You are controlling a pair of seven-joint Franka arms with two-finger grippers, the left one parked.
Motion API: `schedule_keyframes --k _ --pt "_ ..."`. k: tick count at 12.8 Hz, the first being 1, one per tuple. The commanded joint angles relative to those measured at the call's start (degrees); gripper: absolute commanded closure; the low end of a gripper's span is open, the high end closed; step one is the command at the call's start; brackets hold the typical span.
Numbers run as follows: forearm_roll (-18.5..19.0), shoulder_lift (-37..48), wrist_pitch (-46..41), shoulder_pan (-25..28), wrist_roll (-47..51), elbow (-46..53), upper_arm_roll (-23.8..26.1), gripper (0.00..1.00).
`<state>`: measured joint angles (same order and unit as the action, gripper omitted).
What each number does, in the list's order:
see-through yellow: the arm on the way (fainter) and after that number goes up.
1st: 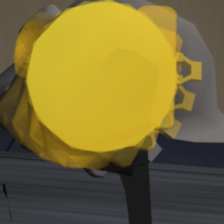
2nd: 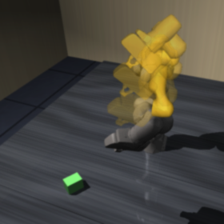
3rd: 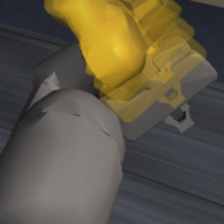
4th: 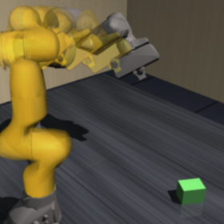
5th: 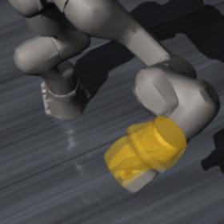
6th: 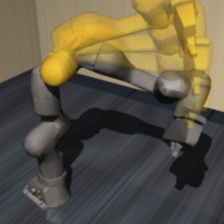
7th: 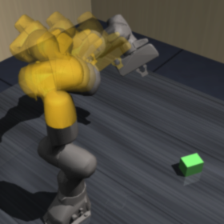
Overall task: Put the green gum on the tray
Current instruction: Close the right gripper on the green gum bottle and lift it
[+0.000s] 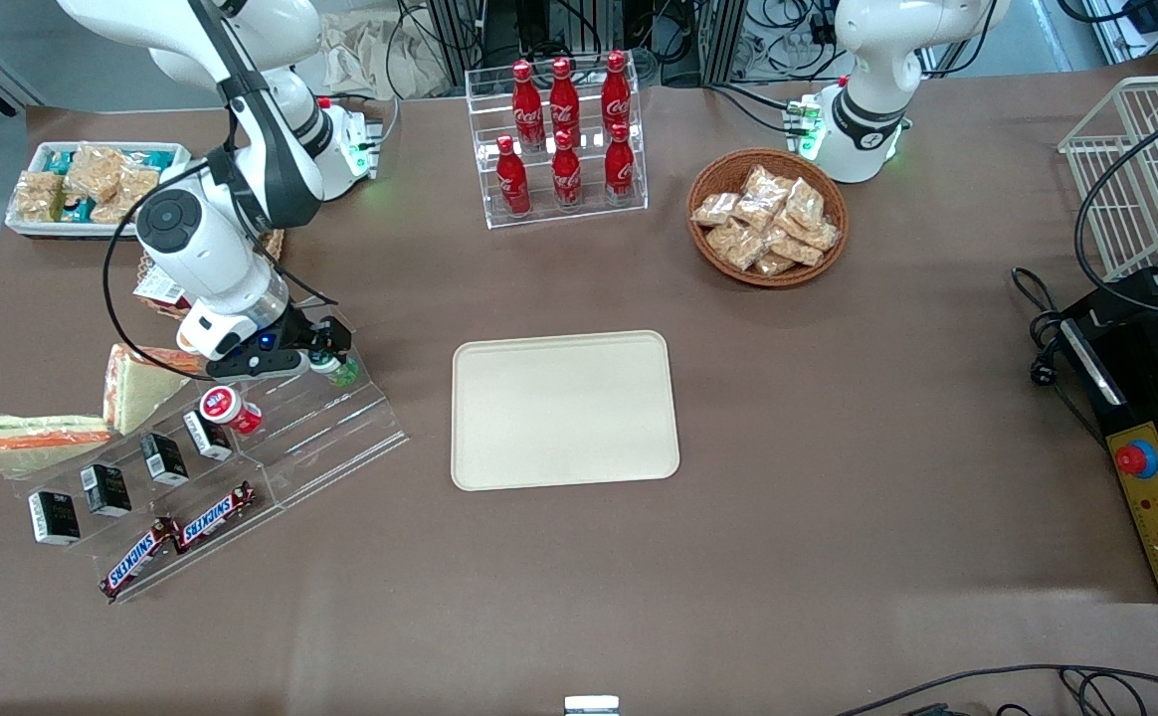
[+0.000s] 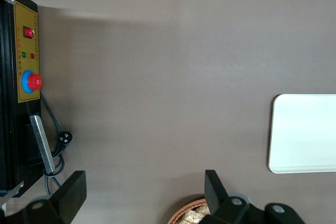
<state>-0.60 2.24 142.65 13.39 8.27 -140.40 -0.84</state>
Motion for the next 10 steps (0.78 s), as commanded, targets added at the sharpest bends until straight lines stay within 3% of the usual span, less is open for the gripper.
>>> schedule_keyframes --k 1,2,3,4,5,6,10 --pt "1.04 -0.13 2.11 0.94 1.93 -1.28 -0.13 0.0" --pt "1.04 -0.04 2.11 1.11 2.54 -1.28 -0.13 0.0" --pt "1.04 -0.13 2.02 1.38 2.89 -1.28 -0.13 0.1" --pt "1.04 -0.13 1.85 1.47 3.33 -1.28 -0.13 0.49" --pt "1.13 -0.04 1.5 1.55 4.38 -1.19 -0.13 0.8" --pt "1.04 -0.04 1.32 1.55 4.56 -1.19 -0.13 0.98" --pt "1.04 0.31 1.23 1.29 4.74 -0.67 0.57 1.0"
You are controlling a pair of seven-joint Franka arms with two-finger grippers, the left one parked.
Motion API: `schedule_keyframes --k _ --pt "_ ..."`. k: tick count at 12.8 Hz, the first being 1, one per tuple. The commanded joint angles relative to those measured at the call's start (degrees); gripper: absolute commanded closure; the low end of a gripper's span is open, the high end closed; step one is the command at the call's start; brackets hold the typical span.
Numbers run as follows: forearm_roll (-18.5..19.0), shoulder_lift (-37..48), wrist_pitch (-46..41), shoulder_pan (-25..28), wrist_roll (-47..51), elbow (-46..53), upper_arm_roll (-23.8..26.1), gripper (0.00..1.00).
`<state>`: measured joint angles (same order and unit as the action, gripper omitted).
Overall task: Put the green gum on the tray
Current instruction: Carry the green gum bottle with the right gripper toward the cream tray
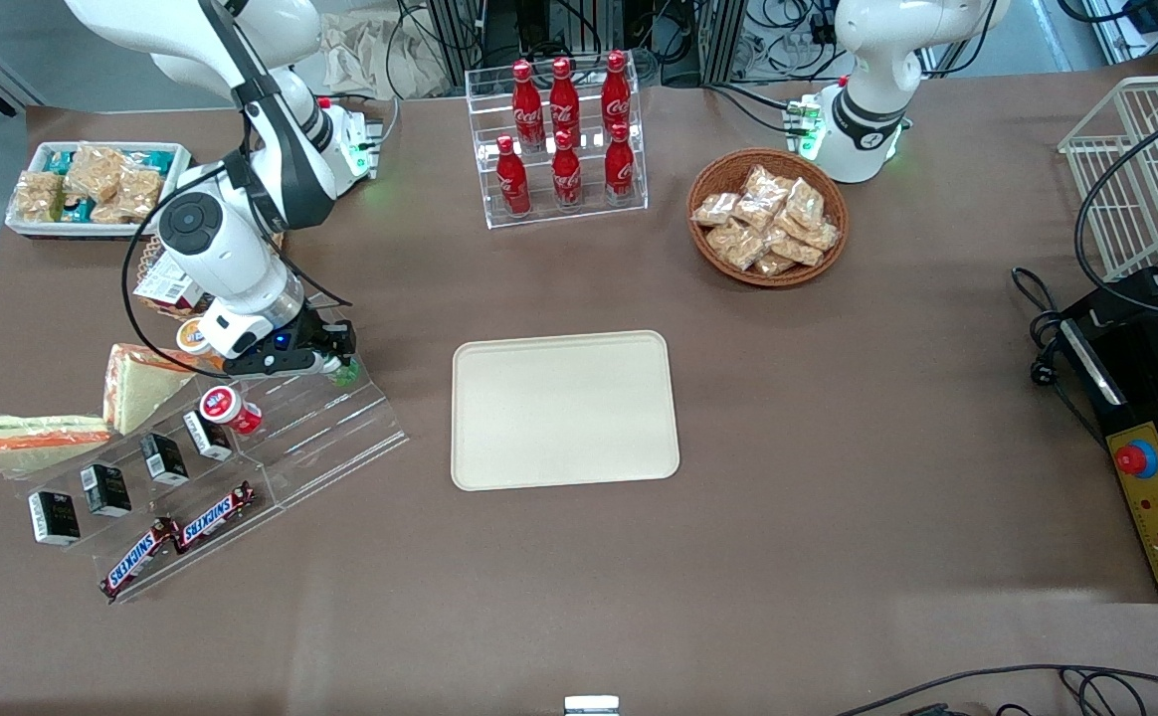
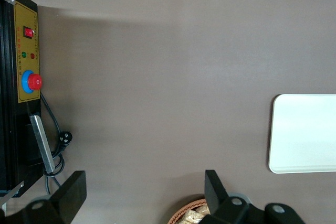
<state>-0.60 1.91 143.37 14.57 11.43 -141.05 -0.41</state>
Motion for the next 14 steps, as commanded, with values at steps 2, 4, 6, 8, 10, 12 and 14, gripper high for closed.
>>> schedule_keyframes --k 2,4,6,8,10,12,14 --pt "1.04 0.99 -0.98 0.02 1.41 1.64 0.14 1.0" --pt "1.04 0.99 -7.36 -0.07 1.4 6.98 0.06 1.0" --pt "1.04 0.65 -16.49 -0.25 1.41 15.06 0.06 1.0" --pt "0.95 0.38 -26.69 -0.25 1.41 24.72 0.06 1.0" --pt "0.86 -0.41 -35.92 -0.16 1.32 34.56 0.06 1.0" --pt "0.25 -3.47 -45.59 0.28 1.67 45.72 0.14 1.0" --pt "-1.06 -5.76 -49.58 2.81 7.17 51.03 0.14 1.0"
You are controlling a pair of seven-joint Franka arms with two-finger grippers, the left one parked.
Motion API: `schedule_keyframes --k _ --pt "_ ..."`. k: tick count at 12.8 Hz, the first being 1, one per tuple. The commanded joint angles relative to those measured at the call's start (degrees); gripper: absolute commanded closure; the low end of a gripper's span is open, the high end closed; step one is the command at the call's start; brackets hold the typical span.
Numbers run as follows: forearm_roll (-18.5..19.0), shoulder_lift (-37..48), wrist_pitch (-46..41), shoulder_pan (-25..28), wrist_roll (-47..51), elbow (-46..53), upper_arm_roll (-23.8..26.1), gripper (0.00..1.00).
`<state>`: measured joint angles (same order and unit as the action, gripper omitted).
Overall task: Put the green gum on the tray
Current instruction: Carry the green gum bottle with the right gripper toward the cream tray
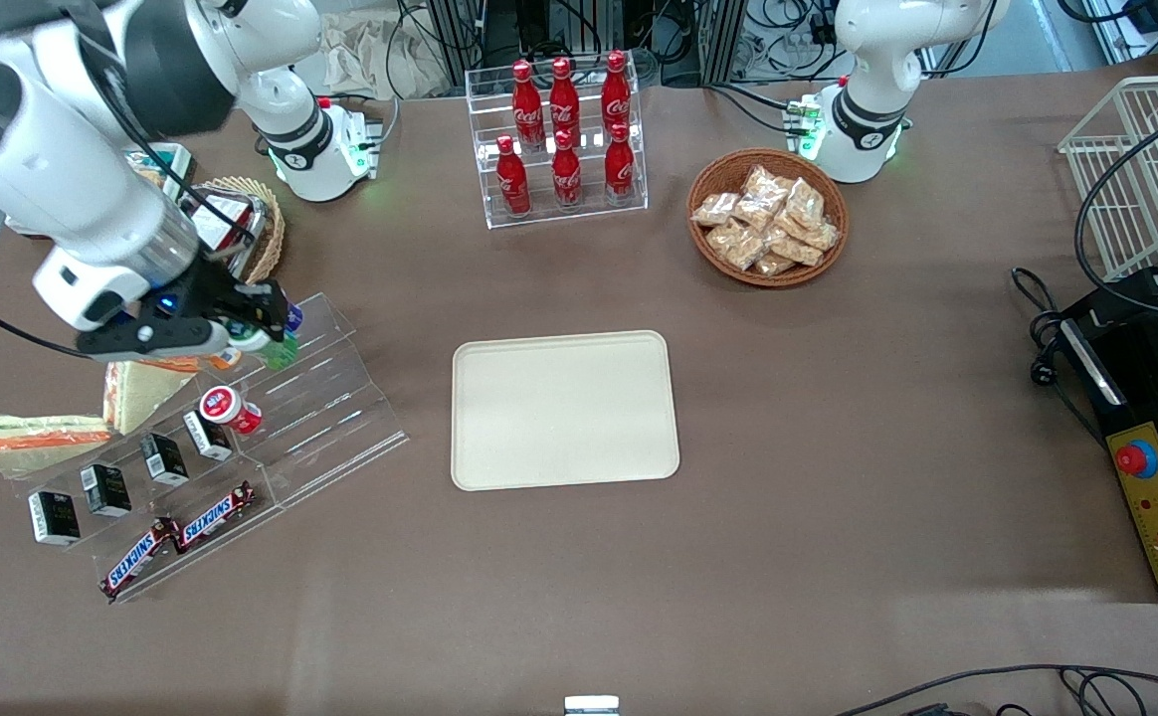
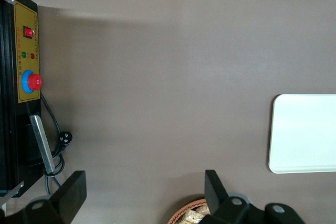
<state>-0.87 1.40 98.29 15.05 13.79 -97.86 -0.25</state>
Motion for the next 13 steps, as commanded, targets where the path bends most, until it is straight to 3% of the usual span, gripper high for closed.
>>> schedule_keyframes --k 1,6,13 --pt "-1.06 -5.78 -4.24 4.0 8.76 7.95 -0.02 1.0" --pt "-0.98 -9.39 0.76 12.8 25.12 8.13 -0.02 1.0" --pt "-0.54 -15.97 6.57 17.11 29.79 7.25 -0.02 1.0"
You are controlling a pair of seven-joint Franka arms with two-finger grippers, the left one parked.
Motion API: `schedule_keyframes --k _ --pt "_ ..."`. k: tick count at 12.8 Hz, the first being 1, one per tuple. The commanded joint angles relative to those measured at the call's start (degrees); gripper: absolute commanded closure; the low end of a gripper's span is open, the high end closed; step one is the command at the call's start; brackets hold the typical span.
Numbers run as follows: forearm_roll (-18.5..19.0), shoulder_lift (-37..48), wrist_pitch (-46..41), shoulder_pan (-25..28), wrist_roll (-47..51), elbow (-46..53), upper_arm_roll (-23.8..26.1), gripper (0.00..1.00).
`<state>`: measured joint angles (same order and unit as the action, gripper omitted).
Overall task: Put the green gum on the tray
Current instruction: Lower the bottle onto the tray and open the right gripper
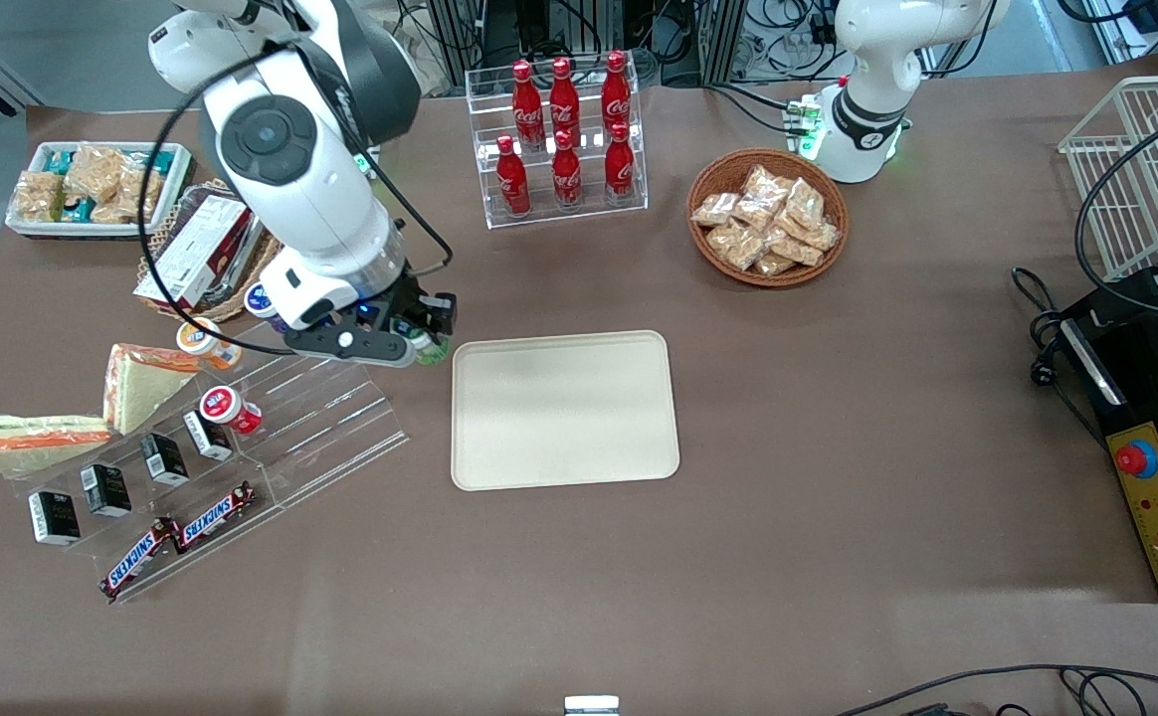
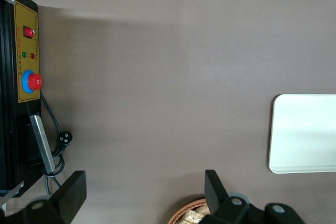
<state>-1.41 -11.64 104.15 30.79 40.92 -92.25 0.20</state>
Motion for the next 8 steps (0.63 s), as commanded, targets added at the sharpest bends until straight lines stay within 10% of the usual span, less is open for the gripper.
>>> schedule_keyframes --k 1,8 --pt "0.18 -3.99 1.92 2.51 3.45 1.03 -0.55 1.0" --pt "0.53 -4.18 21.6 5.42 8.91 -16.89 -0.55 1.0"
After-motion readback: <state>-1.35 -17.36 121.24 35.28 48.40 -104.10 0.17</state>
